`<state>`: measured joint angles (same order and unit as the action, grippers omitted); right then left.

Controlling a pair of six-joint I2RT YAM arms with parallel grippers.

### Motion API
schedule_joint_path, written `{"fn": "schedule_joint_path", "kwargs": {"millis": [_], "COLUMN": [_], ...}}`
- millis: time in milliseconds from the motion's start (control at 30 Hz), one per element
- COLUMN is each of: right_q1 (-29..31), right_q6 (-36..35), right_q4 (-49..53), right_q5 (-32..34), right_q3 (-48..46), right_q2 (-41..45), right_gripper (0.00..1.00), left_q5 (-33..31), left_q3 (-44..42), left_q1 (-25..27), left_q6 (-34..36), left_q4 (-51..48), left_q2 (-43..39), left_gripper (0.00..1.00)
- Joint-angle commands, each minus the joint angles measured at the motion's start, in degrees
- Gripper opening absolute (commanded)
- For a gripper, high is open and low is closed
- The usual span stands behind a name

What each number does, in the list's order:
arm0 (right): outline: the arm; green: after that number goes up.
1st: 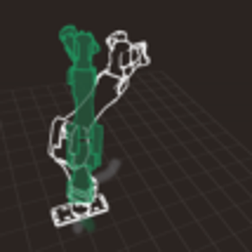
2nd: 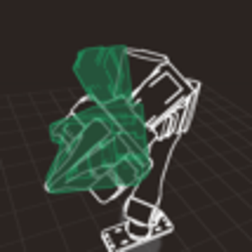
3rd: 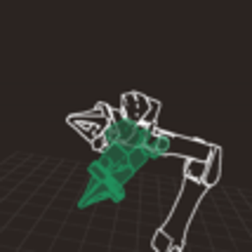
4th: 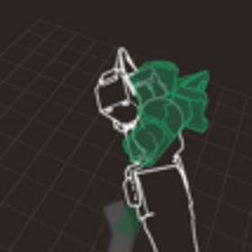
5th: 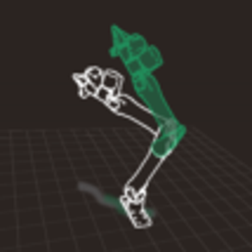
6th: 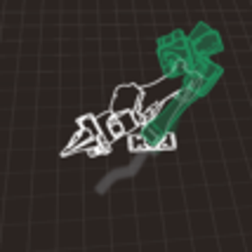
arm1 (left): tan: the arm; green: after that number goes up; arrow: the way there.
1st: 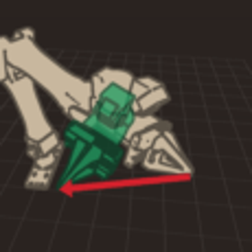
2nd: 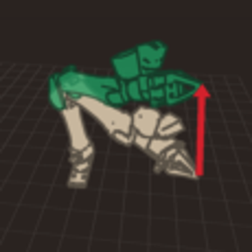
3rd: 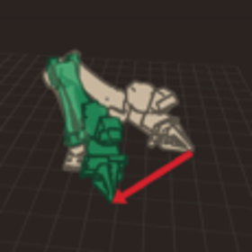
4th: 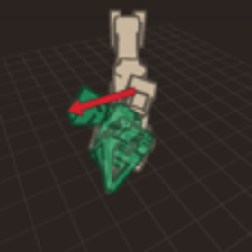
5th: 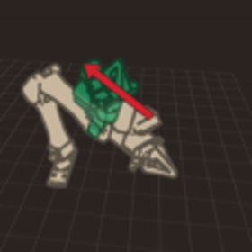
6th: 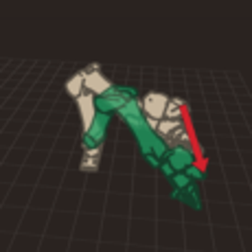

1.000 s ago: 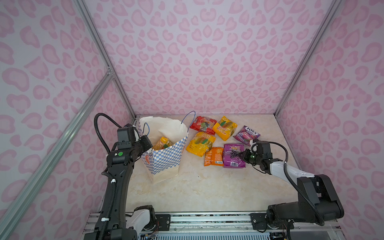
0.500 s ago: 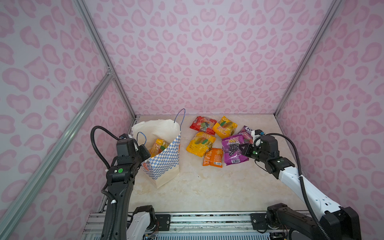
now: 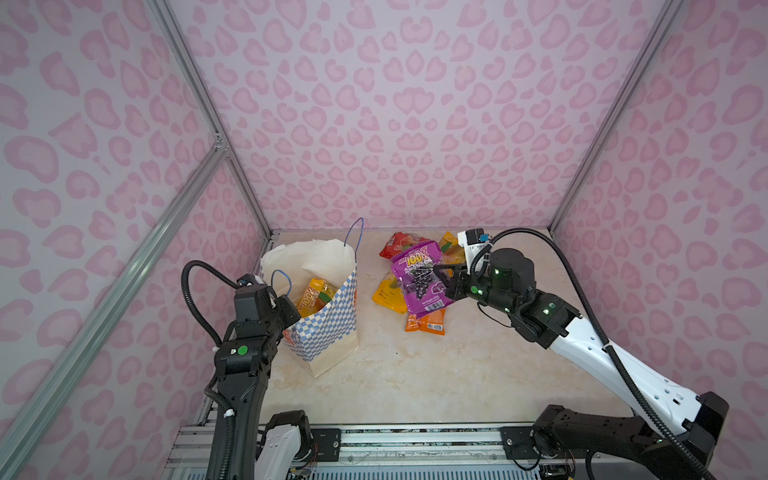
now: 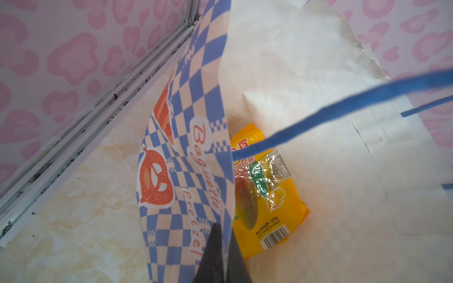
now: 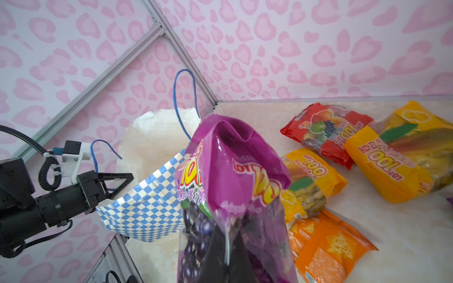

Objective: Place the snacks into the paper bag
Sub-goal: 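Carry the purple grape bag over the paper bag and lower it in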

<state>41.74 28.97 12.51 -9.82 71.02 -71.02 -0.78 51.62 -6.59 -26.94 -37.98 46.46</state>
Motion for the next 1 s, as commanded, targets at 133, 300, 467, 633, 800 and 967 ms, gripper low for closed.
{"fn": "schedule_joint_path", "kwargs": {"millis": [133,300,467,633,800,967], "right_q1": [6.00,8.74,11.64,13.89,14.42,14.51], "right_q6": [-2.72,-2.63,-2.88,-3.24,-1.99,-1.90], "right_q4": [-11.73,-15.39,-18.16,-19.68,-16.04,-12.84], "right_q5": [0.47,-0.49,-0.86,-1.45,-3.39,-2.02], "right_q3": [14.51,23.68,32.52,41.71,52.60,54.22], "right_q2": [-12.41,-20.53,-29.35,-39.30,-50.11,-54.08], "right_gripper": [0.00,0.00,0.00,0.00,0.00,0.00], "left_q5": [2.62,3.00,3.52,3.69,3.59,3.40], "left_q3": [-0.86,-1.08,-1.15,-1.25,-1.34,-1.34], "left_q1": [0.01,0.00,0.00,-0.07,-0.09,-0.18], "left_q6": [0.04,0.13,0.20,0.09,0.22,0.22], "left_q4": [1.94,2.18,2.37,2.38,2.33,2.22], "left_q2": [-1.11,-1.30,-1.35,-1.50,-1.62,-1.75], "left_gripper": [0.03,0.03,0.03,0.03,0.03,0.03]}}
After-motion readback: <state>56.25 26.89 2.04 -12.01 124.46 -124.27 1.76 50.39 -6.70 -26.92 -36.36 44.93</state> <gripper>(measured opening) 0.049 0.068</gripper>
